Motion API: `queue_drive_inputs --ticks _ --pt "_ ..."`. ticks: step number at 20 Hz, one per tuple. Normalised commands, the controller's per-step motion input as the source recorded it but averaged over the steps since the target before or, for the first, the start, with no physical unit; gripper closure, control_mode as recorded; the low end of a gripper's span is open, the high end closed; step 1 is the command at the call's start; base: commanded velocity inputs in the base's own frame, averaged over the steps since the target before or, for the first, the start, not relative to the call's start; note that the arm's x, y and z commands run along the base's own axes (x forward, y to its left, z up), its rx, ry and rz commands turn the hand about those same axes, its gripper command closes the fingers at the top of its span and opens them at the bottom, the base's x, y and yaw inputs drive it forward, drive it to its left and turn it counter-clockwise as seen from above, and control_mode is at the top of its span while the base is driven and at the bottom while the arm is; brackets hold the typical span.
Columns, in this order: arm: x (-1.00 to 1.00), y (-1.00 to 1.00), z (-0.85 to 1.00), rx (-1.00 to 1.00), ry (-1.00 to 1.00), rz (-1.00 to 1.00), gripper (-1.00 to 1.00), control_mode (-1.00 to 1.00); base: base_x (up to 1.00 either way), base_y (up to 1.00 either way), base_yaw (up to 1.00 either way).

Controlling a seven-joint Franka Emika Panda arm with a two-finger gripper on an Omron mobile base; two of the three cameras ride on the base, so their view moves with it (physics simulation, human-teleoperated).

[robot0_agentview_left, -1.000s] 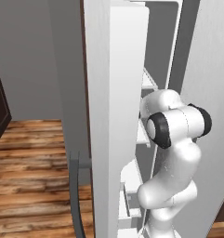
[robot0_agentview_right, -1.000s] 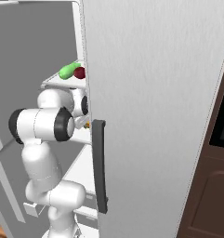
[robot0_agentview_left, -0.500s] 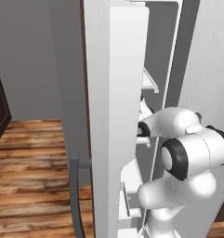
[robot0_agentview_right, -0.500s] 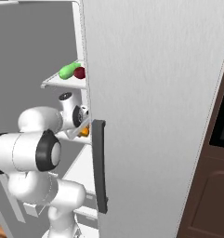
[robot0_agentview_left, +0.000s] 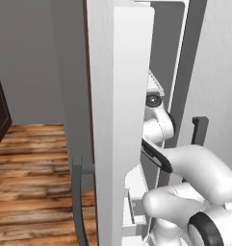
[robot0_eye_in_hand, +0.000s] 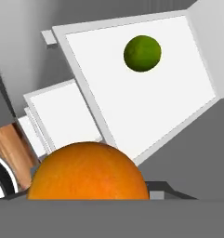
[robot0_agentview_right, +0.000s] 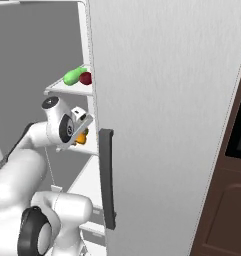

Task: Take the orange and lime from the second highest rack and move them to the highest rack where the pear and corn are located, to maximize freezer space. Close the freezer door after rearranging.

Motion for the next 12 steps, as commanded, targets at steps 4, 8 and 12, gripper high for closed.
queue_drive_inputs --ticks 4,8,12 --pt "-0.50 0.18 1.00 0.00 -0.40 -0.02 1.00 -1.00 0.00 0.00 0.00" --pt "-0.34 0.15 1.00 0.00 -0.48 -0.05 1.00 -1.00 0.00 0.00 0.00" --pt "-0.12 0.01 1.00 0.00 -0.34 -0.04 1.00 -1.00 0.00 0.00 0.00"
